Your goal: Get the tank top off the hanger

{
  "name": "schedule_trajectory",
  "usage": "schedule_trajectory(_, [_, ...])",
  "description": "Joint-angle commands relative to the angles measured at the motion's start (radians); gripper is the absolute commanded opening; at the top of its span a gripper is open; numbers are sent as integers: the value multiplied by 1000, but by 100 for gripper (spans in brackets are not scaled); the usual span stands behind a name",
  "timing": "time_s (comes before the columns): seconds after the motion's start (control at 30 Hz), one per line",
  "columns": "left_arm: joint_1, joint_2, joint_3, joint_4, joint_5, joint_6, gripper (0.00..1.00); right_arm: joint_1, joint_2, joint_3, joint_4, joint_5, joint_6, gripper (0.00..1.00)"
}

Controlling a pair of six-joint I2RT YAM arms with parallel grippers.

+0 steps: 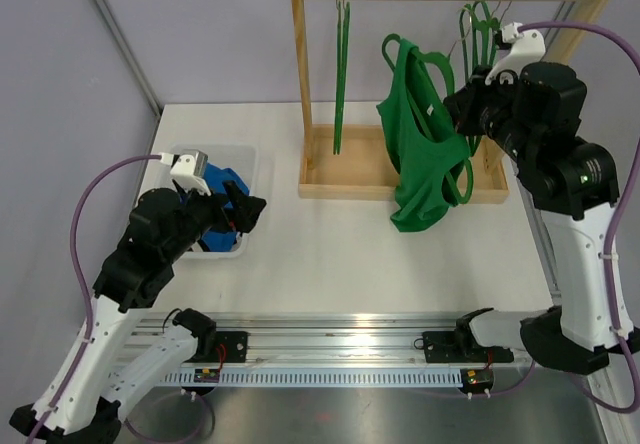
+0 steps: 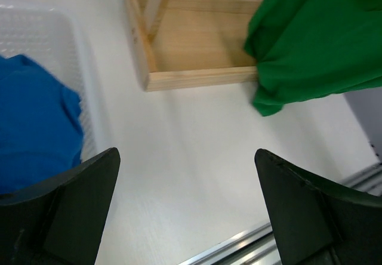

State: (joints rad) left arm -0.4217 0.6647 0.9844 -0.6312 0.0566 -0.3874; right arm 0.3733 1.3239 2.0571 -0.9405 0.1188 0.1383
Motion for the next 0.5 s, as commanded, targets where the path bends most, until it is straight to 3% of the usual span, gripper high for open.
schedule_trajectory(0.0, [-128, 38, 98, 114, -54, -80, 99, 7, -120, -78, 88, -193, 33, 0])
schedule_trajectory(0.27, [-467, 134, 146, 206, -357, -123, 99, 6, -334, -323, 0, -460, 67, 0])
schedule_trajectory(0.47, [-644, 248, 143, 313, -469, -91, 99, 6, -469, -492, -18, -593, 79, 0])
